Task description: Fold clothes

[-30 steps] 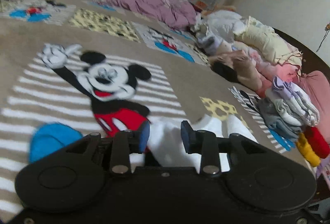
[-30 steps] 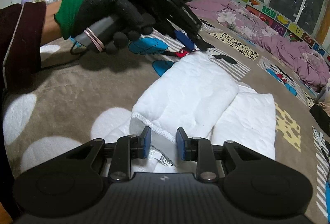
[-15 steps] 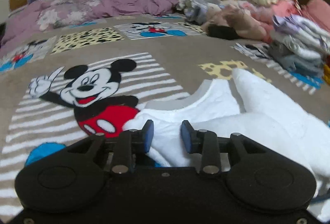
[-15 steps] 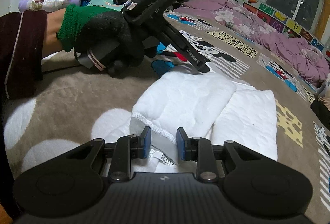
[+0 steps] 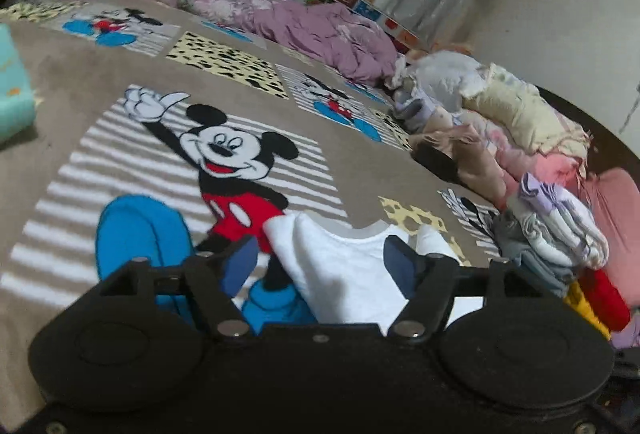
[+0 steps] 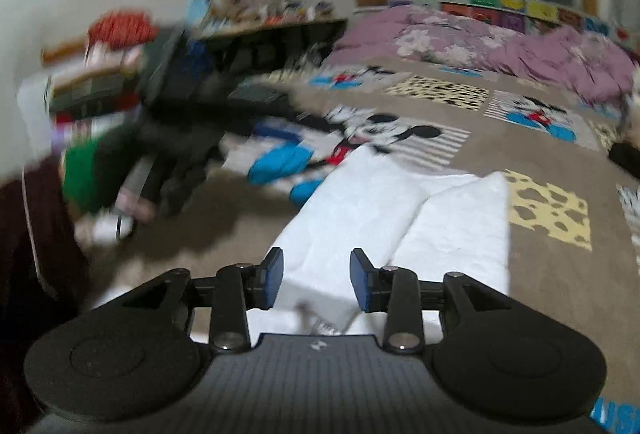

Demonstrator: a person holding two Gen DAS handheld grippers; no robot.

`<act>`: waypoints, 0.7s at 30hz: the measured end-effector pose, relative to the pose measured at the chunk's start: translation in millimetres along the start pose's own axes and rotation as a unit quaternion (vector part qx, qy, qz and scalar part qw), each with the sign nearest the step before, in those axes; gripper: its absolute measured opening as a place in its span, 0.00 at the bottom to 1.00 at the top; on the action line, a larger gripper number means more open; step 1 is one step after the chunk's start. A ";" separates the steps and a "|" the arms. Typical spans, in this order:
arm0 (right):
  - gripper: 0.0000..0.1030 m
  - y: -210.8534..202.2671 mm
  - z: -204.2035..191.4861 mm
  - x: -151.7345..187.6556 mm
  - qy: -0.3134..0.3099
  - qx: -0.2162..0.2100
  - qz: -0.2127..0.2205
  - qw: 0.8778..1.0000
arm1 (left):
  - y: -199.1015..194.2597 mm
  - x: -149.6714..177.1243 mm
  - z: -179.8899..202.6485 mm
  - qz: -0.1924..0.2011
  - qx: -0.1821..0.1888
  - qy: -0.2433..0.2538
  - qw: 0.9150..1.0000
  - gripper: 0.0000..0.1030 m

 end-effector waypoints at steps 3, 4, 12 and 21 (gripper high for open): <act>0.42 -9.4 38.5 -9.5 0.063 -0.015 0.013 0.998 | 4.6 3.8 -3.9 -0.008 0.002 -0.027 1.000 0.69; 0.44 -8.9 51.2 -11.5 0.077 -0.019 0.013 0.997 | 7.0 4.3 -5.5 -0.010 0.008 -0.038 0.999 0.69; 0.53 26.1 157.8 -20.2 0.212 -0.072 0.006 0.975 | 40.4 3.2 -23.4 -0.038 0.044 -0.087 0.995 0.70; 0.62 101.5 231.4 -27.6 0.295 -0.129 -0.010 0.947 | 66.8 -6.8 -38.6 -0.052 0.058 -0.100 0.992 0.70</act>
Point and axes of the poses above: each gripper's, at about its wrist camera, not at the fingertips, and y roughly the way its jaws point, z to its right, x to its underside, the point moved 6 cm from there along y, roughly the way its jaws point, and after that the axes turned 8 degrees about -z, right-handed, at the moved point
